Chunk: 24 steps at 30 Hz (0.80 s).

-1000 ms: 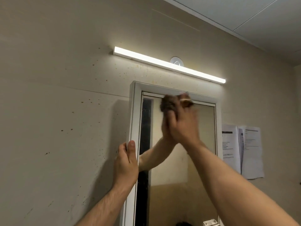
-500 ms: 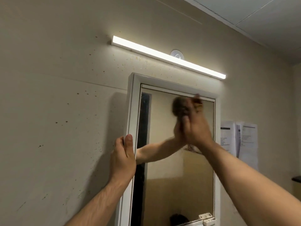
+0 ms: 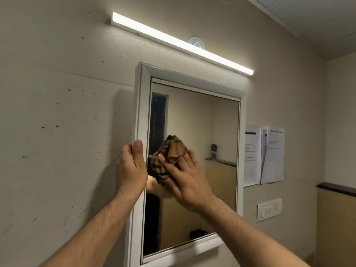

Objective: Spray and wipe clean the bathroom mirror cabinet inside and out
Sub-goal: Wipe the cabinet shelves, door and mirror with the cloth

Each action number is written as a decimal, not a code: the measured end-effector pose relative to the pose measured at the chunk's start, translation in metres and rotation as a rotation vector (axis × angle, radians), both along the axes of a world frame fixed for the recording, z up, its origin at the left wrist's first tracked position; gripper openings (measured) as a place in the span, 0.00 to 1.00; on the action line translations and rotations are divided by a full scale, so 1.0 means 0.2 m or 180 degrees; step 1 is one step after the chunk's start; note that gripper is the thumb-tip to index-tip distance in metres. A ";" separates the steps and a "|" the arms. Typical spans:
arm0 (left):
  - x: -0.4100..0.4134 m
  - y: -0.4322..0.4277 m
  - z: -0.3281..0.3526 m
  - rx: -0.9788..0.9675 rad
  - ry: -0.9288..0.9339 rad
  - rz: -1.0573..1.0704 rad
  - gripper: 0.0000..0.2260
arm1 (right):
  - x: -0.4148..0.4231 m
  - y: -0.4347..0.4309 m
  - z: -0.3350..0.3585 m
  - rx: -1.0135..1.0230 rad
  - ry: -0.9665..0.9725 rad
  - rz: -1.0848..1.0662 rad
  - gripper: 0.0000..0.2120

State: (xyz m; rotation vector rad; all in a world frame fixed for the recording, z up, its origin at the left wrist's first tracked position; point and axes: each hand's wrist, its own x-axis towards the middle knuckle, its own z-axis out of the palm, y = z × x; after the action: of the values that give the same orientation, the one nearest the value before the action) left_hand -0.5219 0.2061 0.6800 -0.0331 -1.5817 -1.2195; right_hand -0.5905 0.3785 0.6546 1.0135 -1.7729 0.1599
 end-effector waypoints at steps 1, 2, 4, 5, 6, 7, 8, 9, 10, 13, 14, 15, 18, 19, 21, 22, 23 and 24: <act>0.00 0.00 0.00 0.0010 0.0002 -0.0002 0.23 | -0.03 0.07 0.04 -0.0424 -0.0161 -0.0120 0.28; 0.00 0.01 0.01 0.0002 -0.0002 -0.0002 0.23 | -0.08 0.15 0.09 -0.1148 -0.0463 -0.0303 0.28; 0.01 0.02 0.00 0.0050 0.0027 0.0015 0.23 | -0.17 0.32 0.21 -0.2624 -0.1305 -0.0845 0.27; 0.01 0.02 0.00 0.0074 0.0044 0.0022 0.23 | -0.19 0.37 0.26 -0.3130 -0.1665 -0.1082 0.27; 0.01 0.03 0.00 0.0099 0.0057 0.0042 0.23 | -0.20 0.38 0.28 -0.3361 -0.1898 -0.1239 0.28; 0.02 0.03 0.00 0.0089 0.0067 0.0065 0.23 | -0.18 0.33 0.28 -0.3392 -0.1959 -0.1298 0.28; 0.02 0.03 0.00 0.0082 0.0081 0.0073 0.24 | -0.14 0.25 0.26 -0.3279 -0.1835 -0.1263 0.29; 0.01 0.03 0.00 0.0076 0.0088 0.0061 0.23 | -0.09 0.14 0.22 -0.3033 -0.1557 -0.1122 0.30; 0.01 0.03 0.00 0.0073 0.0072 0.0037 0.23 | -0.02 0.02 0.15 -0.2647 -0.1209 -0.0927 0.31; 0.01 0.02 0.01 0.0078 -0.0005 -0.0052 0.22 | 0.14 -0.28 -0.09 -0.1183 -0.0348 -0.0299 0.30; 0.01 0.01 0.01 0.0068 -0.0024 -0.0069 0.21 | 0.16 -0.29 -0.15 -0.0879 -0.0279 -0.0143 0.30; 0.02 0.01 0.01 0.0040 -0.0042 -0.0068 0.21 | 0.15 -0.26 -0.17 -0.0661 -0.0271 -0.0083 0.29; 0.02 0.01 0.01 0.0004 -0.0056 -0.0051 0.21 | 0.01 -0.01 -0.15 -0.0924 -0.0512 -0.0401 0.28; 0.02 0.02 0.01 0.0018 -0.0041 -0.0044 0.22 | -0.05 0.10 -0.14 -0.1533 -0.0908 -0.0604 0.28; 0.02 0.03 0.01 0.0069 -0.0016 -0.0003 0.22 | -0.14 0.28 -0.19 -0.2651 -0.1701 -0.0948 0.28; 0.02 0.03 0.01 0.0069 -0.0011 0.0015 0.22 | -0.14 0.33 -0.23 -0.2829 -0.1868 -0.1029 0.28; 0.03 0.03 0.00 0.0054 -0.0008 0.0025 0.22 | -0.13 0.35 -0.30 -0.2765 -0.1897 -0.1042 0.29; 0.03 0.03 0.00 0.0042 0.0020 0.0035 0.21 | -0.10 0.35 -0.35 -0.2601 -0.1847 -0.0999 0.30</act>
State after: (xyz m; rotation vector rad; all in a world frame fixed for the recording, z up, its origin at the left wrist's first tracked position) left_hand -0.5168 0.2127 0.6804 -0.0198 -1.5664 -1.2202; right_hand -0.6113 0.4486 0.5850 0.0847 -2.0583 0.9658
